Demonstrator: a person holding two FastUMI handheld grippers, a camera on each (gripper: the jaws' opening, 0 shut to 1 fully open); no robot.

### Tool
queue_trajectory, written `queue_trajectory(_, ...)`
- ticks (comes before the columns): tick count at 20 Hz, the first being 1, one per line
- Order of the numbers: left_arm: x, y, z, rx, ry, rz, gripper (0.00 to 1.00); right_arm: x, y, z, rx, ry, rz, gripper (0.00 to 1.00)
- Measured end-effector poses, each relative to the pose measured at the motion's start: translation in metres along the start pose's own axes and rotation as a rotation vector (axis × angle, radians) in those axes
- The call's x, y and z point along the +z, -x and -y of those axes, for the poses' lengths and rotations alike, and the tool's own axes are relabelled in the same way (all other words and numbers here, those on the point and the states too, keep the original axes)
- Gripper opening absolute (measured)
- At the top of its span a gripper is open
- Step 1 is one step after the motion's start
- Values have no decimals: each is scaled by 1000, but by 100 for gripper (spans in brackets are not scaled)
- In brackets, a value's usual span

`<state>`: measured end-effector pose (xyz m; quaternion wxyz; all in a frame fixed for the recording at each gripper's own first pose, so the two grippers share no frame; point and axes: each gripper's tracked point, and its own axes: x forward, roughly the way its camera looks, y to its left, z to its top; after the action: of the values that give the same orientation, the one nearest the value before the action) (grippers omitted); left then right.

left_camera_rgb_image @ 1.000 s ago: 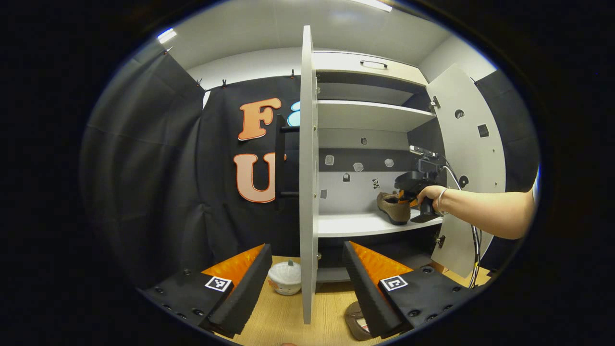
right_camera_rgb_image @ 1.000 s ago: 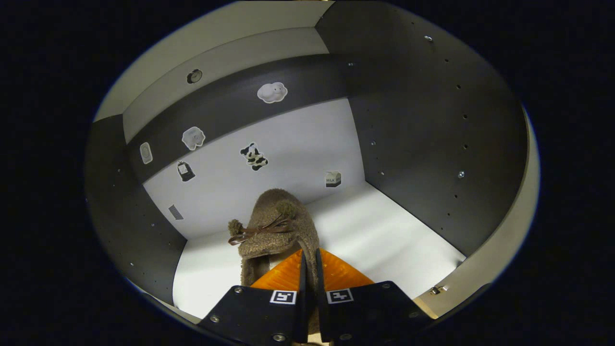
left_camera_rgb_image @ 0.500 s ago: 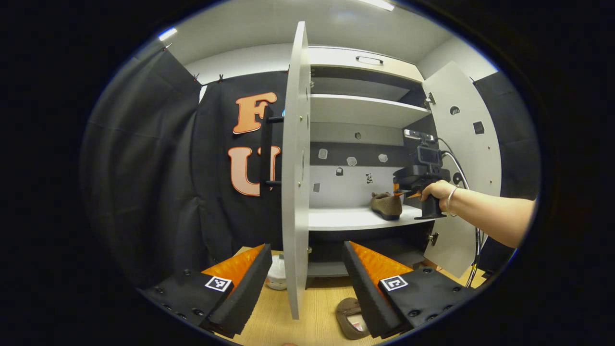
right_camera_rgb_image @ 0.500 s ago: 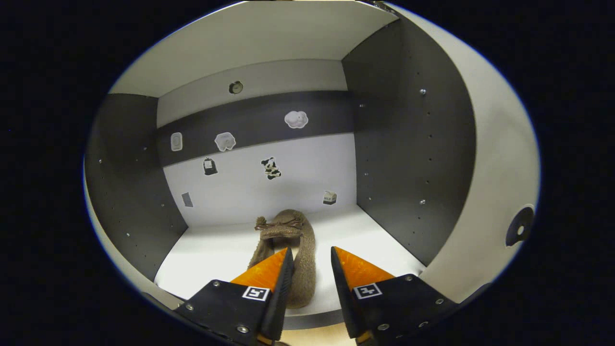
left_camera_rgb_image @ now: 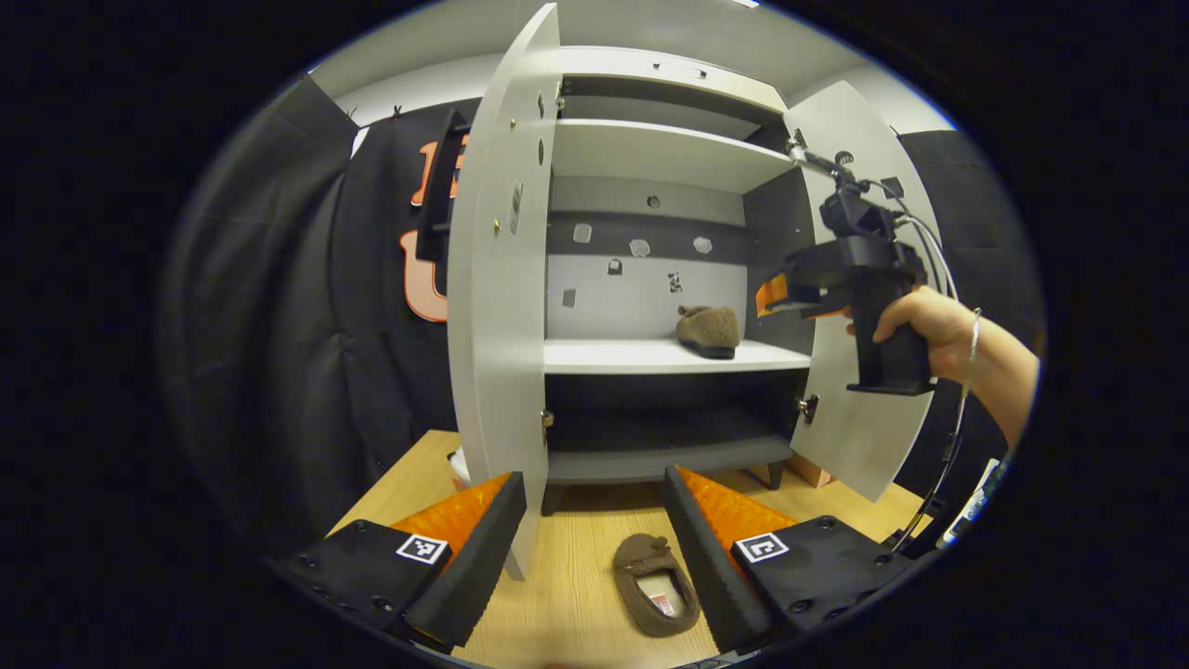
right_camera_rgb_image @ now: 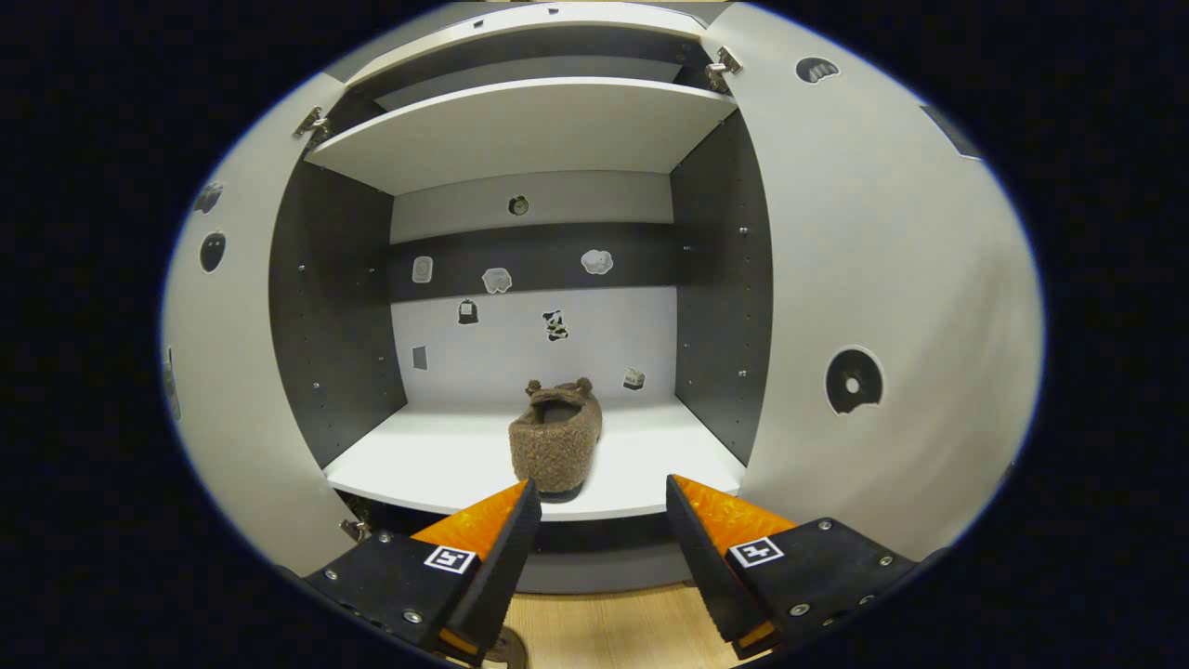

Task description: Grab one shoe with the right hand and put it into the shoe cabinet, grab the other shoe with the left hand and put it into the shoe cabinet; then close the right door with the right hand and the left door with the left hand.

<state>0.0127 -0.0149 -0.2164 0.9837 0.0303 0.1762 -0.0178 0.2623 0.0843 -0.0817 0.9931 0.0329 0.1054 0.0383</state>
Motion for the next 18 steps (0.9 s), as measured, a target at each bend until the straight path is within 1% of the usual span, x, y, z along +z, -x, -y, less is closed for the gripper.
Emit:
queue_trajectory(1,-19,-4,3,-8,3,-41,97,-6,11,3,-1,10,2,85)
queue_trajectory(4,-78,-20,10,-27,27,-171,97,-19,40,10,-4,31,7,92)
queue_trajectory(5,-97,-24,11,-27,30,-213,97,-21,49,11,-3,38,15,92)
queue_trajectory(6,-113,-28,12,-27,36,-253,99,-23,56,12,5,42,22,93)
queue_trajectory(7,-128,-32,11,-27,41,-285,97,-27,64,13,12,44,25,93)
queue_trajectory(9,-155,-39,13,-39,52,-358,97,-35,76,16,18,44,21,93)
queue_trajectory(10,-166,-41,13,-44,57,-394,97,-38,82,18,16,44,20,93)
queue_trajectory(11,-178,-45,16,-49,62,-426,99,-42,90,22,8,51,17,93)
queue_trajectory(12,-189,-49,17,-52,67,-455,98,-47,96,26,2,57,9,93)
queue_trajectory(14,-208,-54,19,-59,74,-509,99,-58,107,31,-2,59,-8,93)
queue_trajectory(15,-216,-58,19,-57,71,-527,98,-62,114,33,-2,54,-16,93)
queue_trajectory(18,-238,-64,22,-64,68,-599,98,-73,129,41,-5,35,-35,93)
